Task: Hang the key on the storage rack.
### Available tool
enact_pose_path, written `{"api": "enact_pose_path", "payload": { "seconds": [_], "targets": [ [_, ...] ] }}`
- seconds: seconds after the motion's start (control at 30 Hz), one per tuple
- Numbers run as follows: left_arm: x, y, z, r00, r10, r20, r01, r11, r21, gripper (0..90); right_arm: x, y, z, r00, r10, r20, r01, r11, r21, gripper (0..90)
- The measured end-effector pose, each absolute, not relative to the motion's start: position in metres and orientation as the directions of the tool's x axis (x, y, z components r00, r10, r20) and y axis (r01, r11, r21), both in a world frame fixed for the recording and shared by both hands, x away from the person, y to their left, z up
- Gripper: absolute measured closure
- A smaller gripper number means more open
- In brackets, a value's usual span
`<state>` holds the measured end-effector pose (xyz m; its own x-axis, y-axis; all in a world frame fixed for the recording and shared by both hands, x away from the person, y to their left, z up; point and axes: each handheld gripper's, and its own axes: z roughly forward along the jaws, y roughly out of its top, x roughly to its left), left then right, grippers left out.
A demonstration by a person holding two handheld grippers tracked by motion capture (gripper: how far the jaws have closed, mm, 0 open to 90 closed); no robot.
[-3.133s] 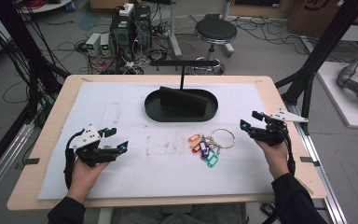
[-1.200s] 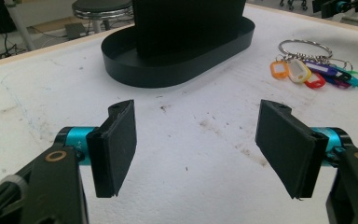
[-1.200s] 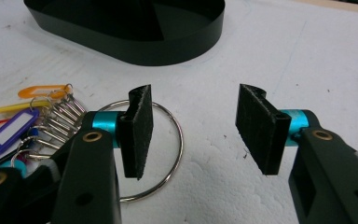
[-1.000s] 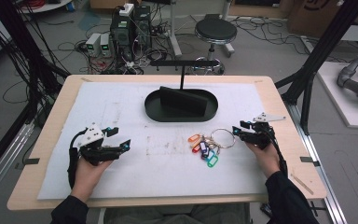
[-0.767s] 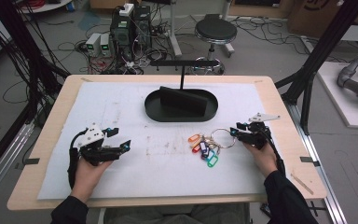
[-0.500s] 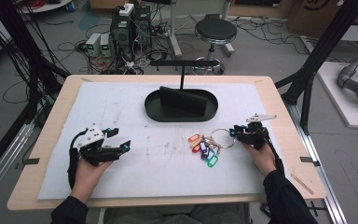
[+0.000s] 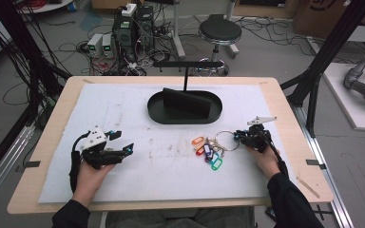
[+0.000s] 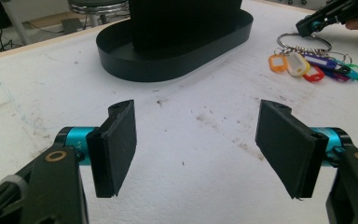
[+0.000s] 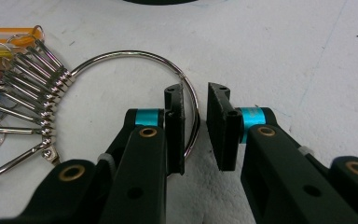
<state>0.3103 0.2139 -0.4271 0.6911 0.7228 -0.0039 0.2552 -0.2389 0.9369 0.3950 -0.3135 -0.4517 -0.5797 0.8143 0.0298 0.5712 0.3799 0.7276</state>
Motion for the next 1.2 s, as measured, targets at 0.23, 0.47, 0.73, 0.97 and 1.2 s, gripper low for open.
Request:
{"api": "enact_pose_path", "payload": {
  "seconds": [0.23,0.47,0.73,0.97,1.2],
  "targets": [
    [0.310,0.212,-0.429,0.694,0.720,-0.008,0.259,-0.239,0.936,29.2,0.393,-0.310,-0.451,-0.580,0.815,0.000,0.563,0.401,0.723,87.2],
    [0.310,0.212,-0.429,0.693,0.720,-0.004,0.258,-0.243,0.935,29.3,0.393,-0.311,-0.450,-0.567,0.824,0.009,0.569,0.384,0.727,87.5],
    [0.310,0.213,-0.429,0.693,0.720,-0.003,0.256,-0.242,0.936,29.3,0.388,-0.319,-0.439,-0.554,0.830,0.068,0.537,0.295,0.790,87.5],
    [0.310,0.213,-0.428,0.695,0.719,-0.002,0.252,-0.241,0.937,29.3,0.380,-0.318,-0.426,-0.568,0.812,0.133,0.496,0.209,0.843,87.5],
    [0.310,0.213,-0.428,0.697,0.717,-0.002,0.252,-0.241,0.937,29.3,0.373,-0.312,-0.418,-0.599,0.782,0.171,0.459,0.161,0.874,87.3]
  ]
}}
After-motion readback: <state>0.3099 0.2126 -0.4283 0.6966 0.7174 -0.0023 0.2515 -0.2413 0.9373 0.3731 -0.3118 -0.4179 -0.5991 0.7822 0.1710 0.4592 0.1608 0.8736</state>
